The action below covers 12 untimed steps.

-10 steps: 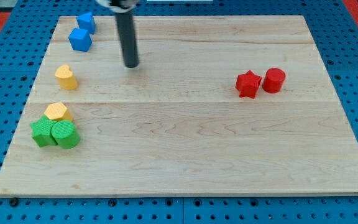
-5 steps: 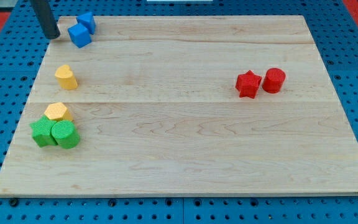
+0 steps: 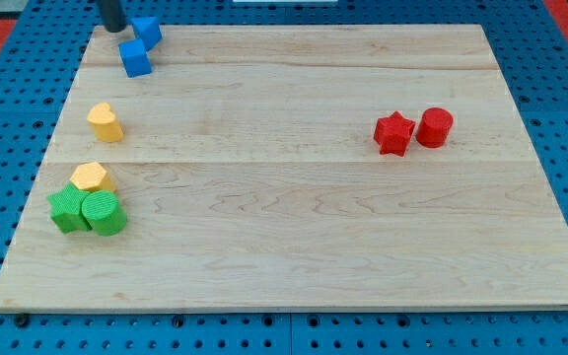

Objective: Move the triangle at the top right side of the board

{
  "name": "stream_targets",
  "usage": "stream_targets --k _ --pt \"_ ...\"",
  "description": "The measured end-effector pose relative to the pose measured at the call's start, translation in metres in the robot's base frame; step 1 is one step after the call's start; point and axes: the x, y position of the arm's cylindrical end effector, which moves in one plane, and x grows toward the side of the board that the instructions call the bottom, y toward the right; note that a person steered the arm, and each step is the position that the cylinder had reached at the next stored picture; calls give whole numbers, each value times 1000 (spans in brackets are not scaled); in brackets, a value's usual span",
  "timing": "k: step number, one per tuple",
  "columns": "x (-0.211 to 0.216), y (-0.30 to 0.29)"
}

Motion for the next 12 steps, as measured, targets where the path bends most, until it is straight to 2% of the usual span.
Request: stream_targets --k 2,3,4,5,8,9,10,11,12 --pt "27 169" --pt "29 193" --pt "20 114" --pt "-7 120" --pt "16 358" --pt "28 332" --pt "68 310" --pt "74 381" --pt "52 396"
